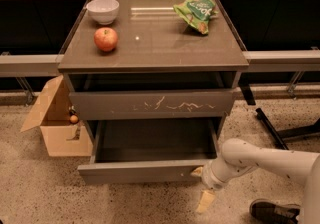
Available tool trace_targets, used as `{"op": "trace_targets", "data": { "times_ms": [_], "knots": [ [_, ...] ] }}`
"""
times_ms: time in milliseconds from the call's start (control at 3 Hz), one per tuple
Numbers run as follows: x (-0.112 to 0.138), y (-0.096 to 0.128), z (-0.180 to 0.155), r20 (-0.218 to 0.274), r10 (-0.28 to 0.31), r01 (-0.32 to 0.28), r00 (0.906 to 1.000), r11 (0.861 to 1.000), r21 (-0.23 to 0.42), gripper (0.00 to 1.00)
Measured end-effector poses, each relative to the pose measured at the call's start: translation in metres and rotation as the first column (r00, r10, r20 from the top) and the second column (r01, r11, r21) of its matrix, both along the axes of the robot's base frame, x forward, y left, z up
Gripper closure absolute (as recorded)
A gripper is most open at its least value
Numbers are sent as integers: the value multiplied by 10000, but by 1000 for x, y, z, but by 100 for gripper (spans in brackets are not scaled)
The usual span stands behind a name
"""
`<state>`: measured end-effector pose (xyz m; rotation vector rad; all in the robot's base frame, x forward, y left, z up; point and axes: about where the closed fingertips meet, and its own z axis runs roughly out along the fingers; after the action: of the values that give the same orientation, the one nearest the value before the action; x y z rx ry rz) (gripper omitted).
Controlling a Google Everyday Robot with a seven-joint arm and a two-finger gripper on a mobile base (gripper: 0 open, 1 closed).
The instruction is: Close middle drawer
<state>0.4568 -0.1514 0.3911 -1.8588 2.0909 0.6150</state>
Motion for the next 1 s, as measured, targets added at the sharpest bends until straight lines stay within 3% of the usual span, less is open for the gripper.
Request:
{"op": "trace_targets", "data": {
  "times_ms": [333,667,1000],
  "knots": [
    [24,-6,8,588,-28,28,9983,10000,-3,0],
    [45,-12,11,927,39,-55,9957,9998,171,14],
    [63,-16,13,1165,209,-253,9930,9990,368,37]
  ]
}}
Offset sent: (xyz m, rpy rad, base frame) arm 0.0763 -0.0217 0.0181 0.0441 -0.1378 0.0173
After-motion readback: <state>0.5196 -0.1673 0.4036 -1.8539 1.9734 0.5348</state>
